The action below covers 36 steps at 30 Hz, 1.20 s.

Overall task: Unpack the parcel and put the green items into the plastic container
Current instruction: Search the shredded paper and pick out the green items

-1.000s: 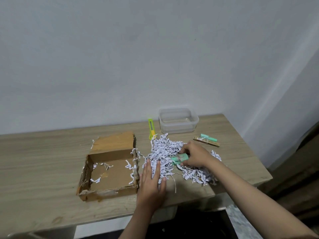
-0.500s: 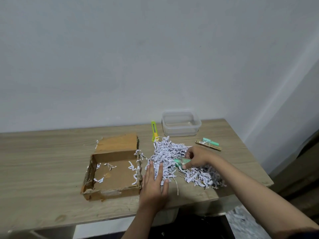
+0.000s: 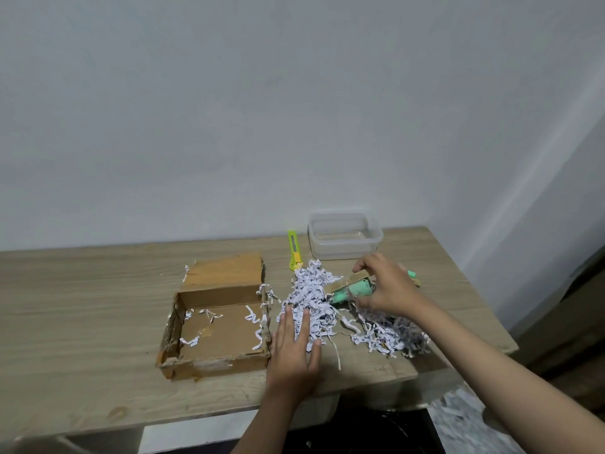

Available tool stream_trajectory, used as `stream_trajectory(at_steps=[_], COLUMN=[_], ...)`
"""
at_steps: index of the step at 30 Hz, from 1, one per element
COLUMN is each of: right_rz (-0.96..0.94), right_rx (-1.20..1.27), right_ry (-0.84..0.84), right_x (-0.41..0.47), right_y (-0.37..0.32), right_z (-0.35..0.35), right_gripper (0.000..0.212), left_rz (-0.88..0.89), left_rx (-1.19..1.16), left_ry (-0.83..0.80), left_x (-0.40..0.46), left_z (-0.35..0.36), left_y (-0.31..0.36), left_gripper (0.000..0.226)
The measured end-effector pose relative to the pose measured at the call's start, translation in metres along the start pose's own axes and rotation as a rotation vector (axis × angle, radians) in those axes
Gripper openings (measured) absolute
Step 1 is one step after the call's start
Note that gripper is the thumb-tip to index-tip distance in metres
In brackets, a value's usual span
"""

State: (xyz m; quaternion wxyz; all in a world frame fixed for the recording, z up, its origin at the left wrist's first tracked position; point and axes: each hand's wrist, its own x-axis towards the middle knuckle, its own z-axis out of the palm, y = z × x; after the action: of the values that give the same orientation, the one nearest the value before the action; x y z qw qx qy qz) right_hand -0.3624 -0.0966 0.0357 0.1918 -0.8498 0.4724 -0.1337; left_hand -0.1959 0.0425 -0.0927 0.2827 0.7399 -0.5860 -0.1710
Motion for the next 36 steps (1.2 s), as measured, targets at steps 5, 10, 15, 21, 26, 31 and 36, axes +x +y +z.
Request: stream_trajectory(at_steps=[5, 10, 15, 21, 26, 31, 36], right_rz=[0.088, 0.191, 0.29, 0.341, 0.36, 0.451, 0.431], right_rx=[0.384, 0.694, 0.748, 0.84, 0.996, 1.141, 1.063], right_ry=[0.061, 0.168, 0.29, 0.343, 0.33, 0.339, 0.355], right_x=[-0.006, -0.016, -0.027, -0.036, -0.038, -0.033, -0.035], right_y=[0.0, -0.001, -0.008, -0.009, -0.013, -0.01, -0.003], right_z=[-0.006, 0.001, 0.008, 0.01, 0.001, -0.004, -0.008], right_gripper=[0.058, 0.061, 0.058, 0.066, 0.044, 0.047, 0.049], left_rz=[-0.002, 0.008, 0.07, 0.04, -0.225, -0.29, -0.345], left_rx=[-0.005, -0.04, -0.06, -0.252, -0.855, -1.192, -1.033], left_ry=[-0.003, 0.01, 0.106, 0.34, 0.058, -0.083, 0.037], left_x=[0.0, -0.002, -0.005, -0.006, 0.017, 0.036, 0.039], left_z=[-0.002, -0.003, -0.001, -0.008, -0.004, 0.006, 0.011], left_y=[0.001, 0.002, 0.0, 0.051, 0.11, 0.124, 0.114], left_gripper=[0.064, 0.063, 0.073, 0.07, 0.069, 0.013, 0.012])
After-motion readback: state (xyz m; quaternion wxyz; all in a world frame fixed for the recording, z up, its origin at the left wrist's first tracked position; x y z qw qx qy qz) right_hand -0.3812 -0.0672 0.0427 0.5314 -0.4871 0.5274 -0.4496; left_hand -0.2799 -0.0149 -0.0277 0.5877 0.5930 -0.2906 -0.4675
